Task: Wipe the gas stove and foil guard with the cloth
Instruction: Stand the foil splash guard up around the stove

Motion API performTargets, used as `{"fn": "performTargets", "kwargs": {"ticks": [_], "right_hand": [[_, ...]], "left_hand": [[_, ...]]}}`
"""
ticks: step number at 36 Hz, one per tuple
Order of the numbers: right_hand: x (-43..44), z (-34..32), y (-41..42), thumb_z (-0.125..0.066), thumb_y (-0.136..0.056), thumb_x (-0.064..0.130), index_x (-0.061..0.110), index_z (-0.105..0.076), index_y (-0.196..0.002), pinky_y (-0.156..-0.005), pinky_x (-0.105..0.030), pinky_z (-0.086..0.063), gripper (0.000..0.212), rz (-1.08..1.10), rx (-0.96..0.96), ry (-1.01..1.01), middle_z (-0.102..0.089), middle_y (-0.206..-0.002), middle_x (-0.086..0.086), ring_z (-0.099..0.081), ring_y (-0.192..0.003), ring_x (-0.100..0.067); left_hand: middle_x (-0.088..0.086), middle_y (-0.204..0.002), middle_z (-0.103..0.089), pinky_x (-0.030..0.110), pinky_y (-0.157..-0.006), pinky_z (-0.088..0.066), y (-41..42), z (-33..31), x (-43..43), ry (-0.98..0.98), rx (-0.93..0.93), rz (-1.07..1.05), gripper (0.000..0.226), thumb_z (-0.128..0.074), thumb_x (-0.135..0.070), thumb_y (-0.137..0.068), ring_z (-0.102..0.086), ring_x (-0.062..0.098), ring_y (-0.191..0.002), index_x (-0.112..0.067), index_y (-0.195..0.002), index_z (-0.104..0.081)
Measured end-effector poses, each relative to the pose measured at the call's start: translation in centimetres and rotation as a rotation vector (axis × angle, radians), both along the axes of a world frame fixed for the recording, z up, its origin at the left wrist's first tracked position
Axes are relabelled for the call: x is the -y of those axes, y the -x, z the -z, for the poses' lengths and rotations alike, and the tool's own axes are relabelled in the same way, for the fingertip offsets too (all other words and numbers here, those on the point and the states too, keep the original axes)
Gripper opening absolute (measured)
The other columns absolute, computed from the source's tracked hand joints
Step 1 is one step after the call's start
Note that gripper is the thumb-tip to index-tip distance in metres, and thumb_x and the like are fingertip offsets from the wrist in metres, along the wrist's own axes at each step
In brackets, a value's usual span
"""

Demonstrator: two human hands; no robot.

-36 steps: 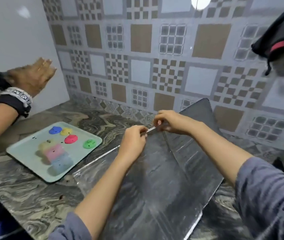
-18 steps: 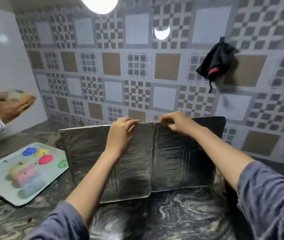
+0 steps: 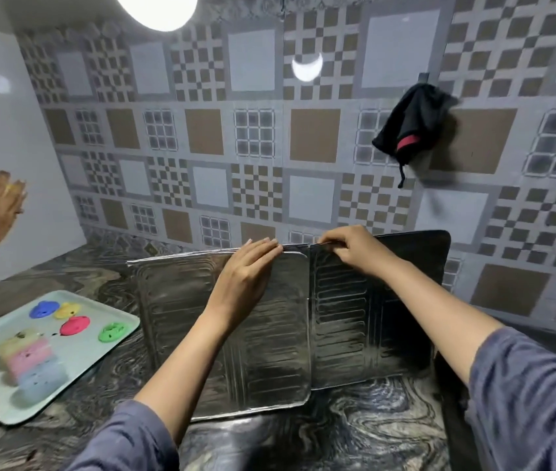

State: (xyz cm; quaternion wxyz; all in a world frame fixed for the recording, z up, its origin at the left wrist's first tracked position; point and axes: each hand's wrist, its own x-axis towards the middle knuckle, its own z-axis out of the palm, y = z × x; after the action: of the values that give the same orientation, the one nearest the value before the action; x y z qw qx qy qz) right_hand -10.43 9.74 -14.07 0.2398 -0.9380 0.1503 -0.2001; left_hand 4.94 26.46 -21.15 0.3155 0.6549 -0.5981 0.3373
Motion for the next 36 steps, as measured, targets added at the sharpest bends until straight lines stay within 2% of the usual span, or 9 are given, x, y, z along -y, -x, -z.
{"fn": "performTargets", "kwargs": {"ticks": [4, 9, 18, 22, 26, 30, 33, 34, 36], "right_hand": [[1.4, 0.2, -0.5, -0.05, -0.087, -0.002, 0.012, -0.069, -0.104, -0.095, -0.031, -0.042, 0.03, 0.044, 0.015, 0.028, -0.067, -0.103, -0.004, -0.057, -0.101, -0.017], [3.1, 0.1, -1.3, -0.051, -0.088, 0.0, 0.011, -0.068, -0.11, -0.1, -0.041, -0.044, 0.03, 0.071, 0.062, 0.08, -0.067, -0.113, -0.009, -0.059, -0.107, -0.024], [6.3, 0.5, 0.3, -0.053, -0.087, 0.002, 0.011, -0.069, -0.108, -0.1, -0.036, -0.043, 0.028, 0.184, 0.095, 0.072, -0.067, -0.115, -0.01, -0.059, -0.11, -0.025], [7.8, 0.9, 2.6, -0.054, -0.087, 0.002, 0.011, -0.071, -0.104, -0.1, -0.038, -0.045, 0.026, 0.255, 0.116, 0.06, -0.068, -0.113, -0.009, -0.06, -0.108, -0.026], [9.9, 1.0, 5.2, -0.053, -0.088, 0.002, 0.005, -0.068, -0.109, -0.104, -0.037, -0.041, 0.026, 0.35, 0.116, 0.024, -0.066, -0.118, -0.012, -0.058, -0.113, -0.027], [11.8, 0.7, 7.7, -0.053, -0.089, 0.002, 0.003, -0.066, -0.112, -0.104, -0.032, -0.041, 0.026, 0.39, 0.117, -0.021, -0.065, -0.119, -0.013, -0.057, -0.114, -0.027], [13.4, 0.3, 9.4, -0.052, -0.089, 0.0, 0.002, -0.067, -0.111, -0.101, -0.033, -0.041, 0.027, 0.437, 0.089, -0.004, -0.065, -0.119, -0.014, -0.058, -0.112, -0.029], [13.9, 0.2, 10.0, -0.05, -0.089, -0.003, 0.002, -0.067, -0.111, -0.101, -0.033, -0.041, 0.028, 0.456, 0.086, 0.011, -0.064, -0.12, -0.015, -0.057, -0.113, -0.03], [14.8, 0.2, 11.1, -0.048, -0.088, -0.006, 0.003, -0.067, -0.112, -0.102, -0.033, -0.041, 0.032, 0.487, 0.076, 0.036, -0.063, -0.122, -0.014, -0.057, -0.114, -0.03]], "left_hand": [[0.007, -0.1, -0.069, 0.038, -0.088, -0.05, 0.6, -0.8, 1.0, 0.045, -0.081, 0.032, 0.024, -0.052, -0.018, -0.093, -0.064, 0.022, -0.091, -0.006, -0.107, -0.067], [0.005, -0.091, -0.07, 0.039, -0.072, -0.05, 1.0, -1.8, 2.3, 0.104, -0.202, 0.04, 0.022, -0.053, -0.024, -0.093, -0.064, 0.021, -0.083, -0.008, -0.095, -0.069], [-0.003, -0.088, -0.07, 0.034, -0.077, -0.043, 2.9, -2.6, 5.2, 0.023, -0.34, 0.068, 0.027, -0.054, -0.039, -0.086, -0.062, 0.018, -0.082, -0.018, -0.088, -0.07], [-0.005, -0.086, -0.071, 0.039, -0.075, -0.048, 4.6, -2.6, 6.8, -0.03, -0.376, 0.137, 0.025, -0.057, -0.04, -0.085, -0.062, 0.015, -0.081, -0.019, -0.085, -0.071], [-0.006, -0.08, -0.07, 0.027, -0.069, -0.044, 6.6, -2.9, 7.8, -0.037, -0.38, 0.197, 0.022, -0.061, -0.036, -0.085, -0.058, 0.01, -0.074, -0.017, -0.082, -0.071], [-0.006, -0.073, -0.066, 0.022, -0.066, -0.039, 8.2, -3.1, 8.8, -0.048, -0.382, 0.223, 0.022, -0.062, -0.033, -0.085, -0.053, 0.006, -0.07, -0.015, -0.075, -0.071], [-0.004, -0.074, -0.066, 0.028, -0.076, -0.044, 8.8, -3.2, 9.6, -0.061, -0.414, 0.226, 0.027, -0.058, -0.035, -0.087, -0.056, 0.009, -0.071, -0.015, -0.073, -0.071], [-0.003, -0.077, -0.067, 0.029, -0.087, -0.044, 9.0, -3.3, 9.8, -0.058, -0.442, 0.227, 0.026, -0.058, -0.035, -0.087, -0.057, 0.01, -0.074, -0.015, -0.076, -0.071], [-0.002, -0.088, -0.069, 0.029, -0.109, -0.03, 9.3, -3.4, 10.3, -0.053, -0.52, 0.215, 0.019, -0.059, -0.03, -0.086, -0.059, 0.007, -0.085, -0.015, -0.086, -0.072]]}}
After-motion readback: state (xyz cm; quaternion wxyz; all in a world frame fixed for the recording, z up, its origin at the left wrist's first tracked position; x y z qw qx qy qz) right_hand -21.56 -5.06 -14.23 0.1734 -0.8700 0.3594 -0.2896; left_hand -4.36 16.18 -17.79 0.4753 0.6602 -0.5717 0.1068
